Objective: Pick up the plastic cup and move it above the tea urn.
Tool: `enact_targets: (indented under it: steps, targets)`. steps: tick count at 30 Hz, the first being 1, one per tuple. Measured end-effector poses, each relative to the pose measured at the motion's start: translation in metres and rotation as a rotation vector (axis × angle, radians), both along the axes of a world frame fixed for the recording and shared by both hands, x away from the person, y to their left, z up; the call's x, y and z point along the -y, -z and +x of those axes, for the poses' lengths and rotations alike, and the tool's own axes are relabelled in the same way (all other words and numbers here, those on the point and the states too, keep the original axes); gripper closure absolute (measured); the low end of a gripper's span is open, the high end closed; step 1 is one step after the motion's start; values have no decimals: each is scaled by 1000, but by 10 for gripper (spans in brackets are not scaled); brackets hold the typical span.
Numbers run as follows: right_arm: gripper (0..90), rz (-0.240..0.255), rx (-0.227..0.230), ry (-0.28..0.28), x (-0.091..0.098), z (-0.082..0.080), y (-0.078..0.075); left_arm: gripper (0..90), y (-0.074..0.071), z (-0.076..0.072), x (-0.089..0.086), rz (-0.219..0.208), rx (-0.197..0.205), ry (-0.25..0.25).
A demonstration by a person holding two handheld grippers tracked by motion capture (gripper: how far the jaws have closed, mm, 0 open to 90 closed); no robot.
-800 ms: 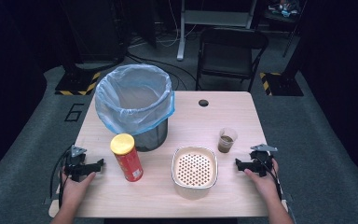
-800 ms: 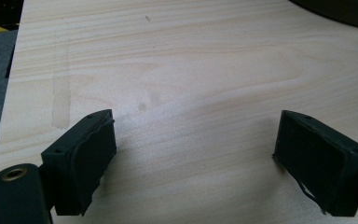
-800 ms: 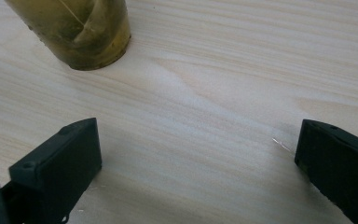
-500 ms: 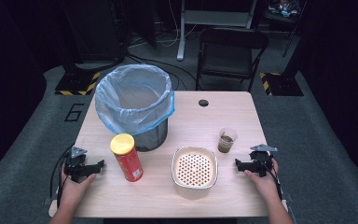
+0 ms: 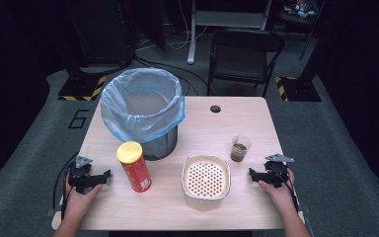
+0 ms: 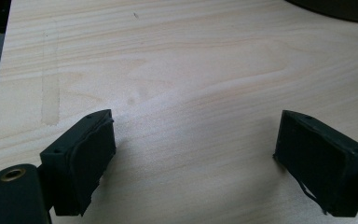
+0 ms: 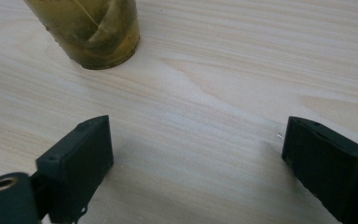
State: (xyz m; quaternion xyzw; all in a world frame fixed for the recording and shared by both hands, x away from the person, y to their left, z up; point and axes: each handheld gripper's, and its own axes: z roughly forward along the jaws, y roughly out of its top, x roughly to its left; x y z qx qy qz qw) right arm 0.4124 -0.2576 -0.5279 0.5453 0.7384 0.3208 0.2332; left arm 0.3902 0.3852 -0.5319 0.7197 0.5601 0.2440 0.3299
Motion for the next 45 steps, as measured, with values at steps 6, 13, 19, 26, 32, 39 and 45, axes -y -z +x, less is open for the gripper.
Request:
enact_targets:
  steps: [6, 13, 19, 26, 32, 39, 45]
  targets:
    - [220, 9, -16, 24, 5, -3, -5, 120, 0, 0, 0, 1, 1, 0]
    - [411, -7, 35, -29, -3, -21, -33, 120, 0, 0, 0, 1, 0, 0]
    - [462, 31, 63, -124, -23, -35, -69, 120, 0, 0, 0, 1, 0, 0]
    - [535, 45, 82, -242, -45, -43, -97, 121, 0, 0, 0, 1, 0, 0]
    - [578, 82, 108, -292, -62, -43, -118, 121, 0, 0, 0, 2, -1, 0]
    - [613, 117, 101, -367, -85, -38, -127, 121, 0, 0, 0, 1, -1, -1]
    - [652, 128, 87, -397, -94, -35, -122, 121, 0, 0, 0, 1, 0, -1]
